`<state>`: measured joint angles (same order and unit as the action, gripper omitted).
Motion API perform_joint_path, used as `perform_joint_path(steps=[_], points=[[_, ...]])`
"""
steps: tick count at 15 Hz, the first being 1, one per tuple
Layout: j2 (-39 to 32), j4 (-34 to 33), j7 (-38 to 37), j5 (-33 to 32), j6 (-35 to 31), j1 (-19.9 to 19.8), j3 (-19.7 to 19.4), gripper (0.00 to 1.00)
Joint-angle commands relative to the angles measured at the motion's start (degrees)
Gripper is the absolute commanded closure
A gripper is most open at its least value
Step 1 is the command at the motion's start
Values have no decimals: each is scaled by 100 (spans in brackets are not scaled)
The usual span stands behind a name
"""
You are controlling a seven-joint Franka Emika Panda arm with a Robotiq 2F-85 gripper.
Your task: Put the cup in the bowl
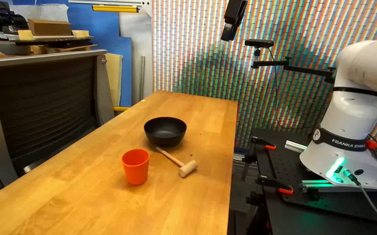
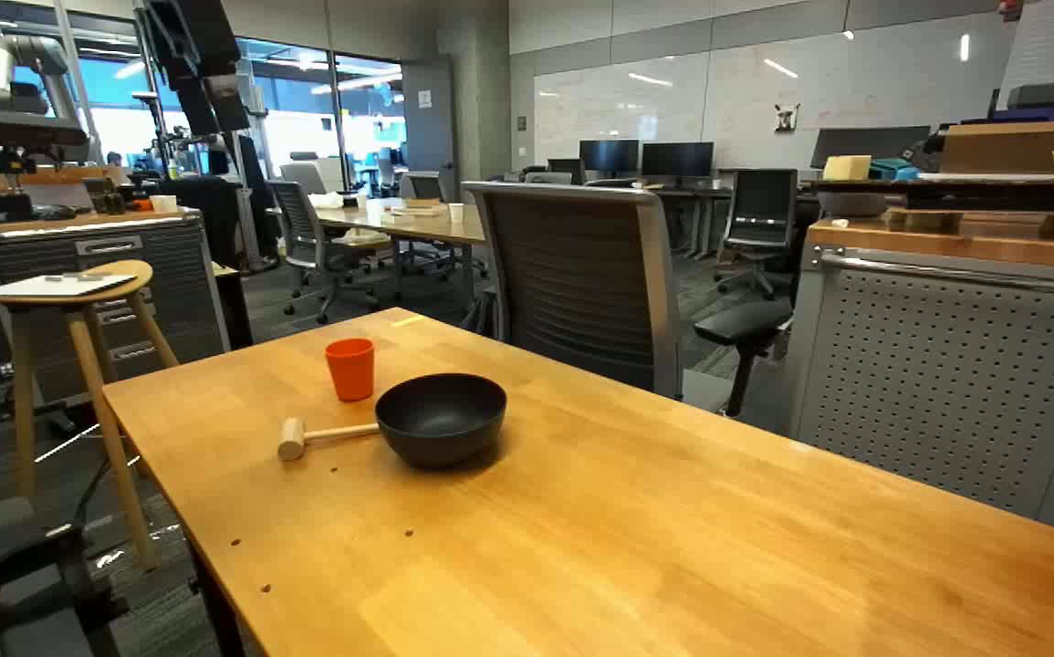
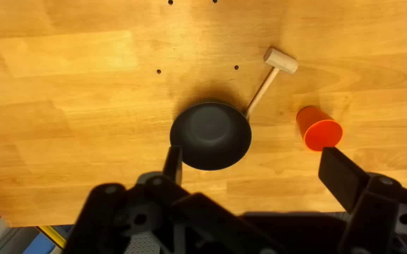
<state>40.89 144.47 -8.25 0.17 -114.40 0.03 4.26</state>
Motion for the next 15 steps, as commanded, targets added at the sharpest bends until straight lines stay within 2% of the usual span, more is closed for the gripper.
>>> perform_joint_path(steps=[1, 4, 5, 10, 15], points=[[0, -32, -1, -3, 7, 4, -5, 0], [25, -82, 0, -3, 7, 3, -4, 0], [-192, -207, -8, -4, 45, -15, -7, 0], [-1920, -1034, -72, -186, 137, 36, 259, 0], [-3724, -2185, 116, -233, 80, 290, 384, 0]])
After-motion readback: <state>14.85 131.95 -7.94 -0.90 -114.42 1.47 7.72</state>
